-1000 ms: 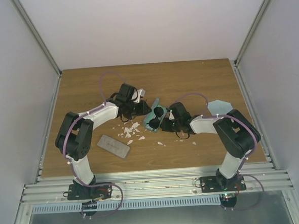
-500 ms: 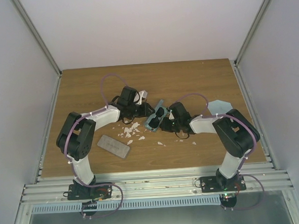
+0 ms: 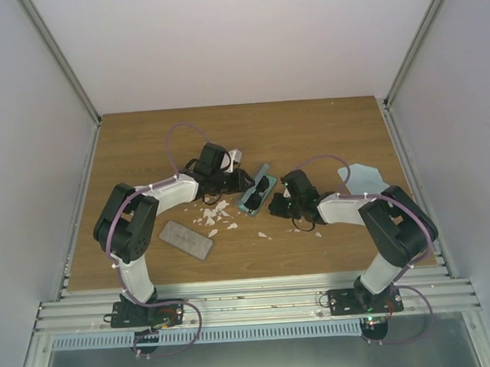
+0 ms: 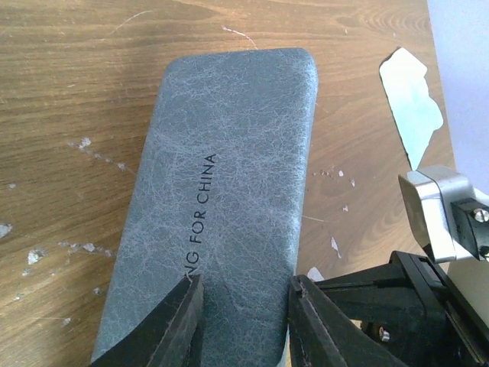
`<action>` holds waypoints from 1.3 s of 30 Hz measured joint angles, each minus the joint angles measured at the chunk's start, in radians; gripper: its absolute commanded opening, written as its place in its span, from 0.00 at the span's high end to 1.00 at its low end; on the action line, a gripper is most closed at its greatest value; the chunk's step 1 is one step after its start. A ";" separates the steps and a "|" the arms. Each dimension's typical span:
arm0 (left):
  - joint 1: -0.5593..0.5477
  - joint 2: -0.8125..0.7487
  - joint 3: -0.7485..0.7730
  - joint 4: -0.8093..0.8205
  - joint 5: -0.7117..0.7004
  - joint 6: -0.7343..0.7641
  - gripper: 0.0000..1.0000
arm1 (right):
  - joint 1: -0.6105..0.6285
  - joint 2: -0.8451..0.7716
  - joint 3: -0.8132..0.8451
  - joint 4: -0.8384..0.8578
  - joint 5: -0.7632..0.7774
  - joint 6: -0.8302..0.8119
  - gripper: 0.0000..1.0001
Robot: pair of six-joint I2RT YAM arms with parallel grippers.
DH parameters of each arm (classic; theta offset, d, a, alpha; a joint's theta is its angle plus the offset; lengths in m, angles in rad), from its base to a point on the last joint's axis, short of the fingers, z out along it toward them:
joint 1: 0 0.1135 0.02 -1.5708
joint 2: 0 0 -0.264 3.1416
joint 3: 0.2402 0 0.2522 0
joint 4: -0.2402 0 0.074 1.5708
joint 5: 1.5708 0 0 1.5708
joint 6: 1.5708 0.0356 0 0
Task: Organize the sunglasses
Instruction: Close the sunglasses case at the center of the board, then pick up the sunglasses case from the center of the board.
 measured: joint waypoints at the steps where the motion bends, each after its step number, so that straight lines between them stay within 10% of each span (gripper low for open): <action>1: -0.004 0.000 0.000 0.000 -0.004 -0.002 0.70 | 0.000 -0.001 0.000 0.001 0.002 0.000 0.99; 17: -0.089 -0.004 -0.026 -0.050 -0.036 -0.051 0.54 | -0.019 -0.004 -0.004 0.011 0.010 -0.009 0.98; 27: -0.092 -0.376 -0.072 -0.189 -0.290 -0.053 0.38 | 0.021 -0.200 0.056 -0.197 0.289 -0.094 0.15; 39: -0.079 -0.803 -0.312 -0.297 -0.444 -0.054 0.35 | 0.237 0.066 0.397 -0.346 0.628 -0.120 0.00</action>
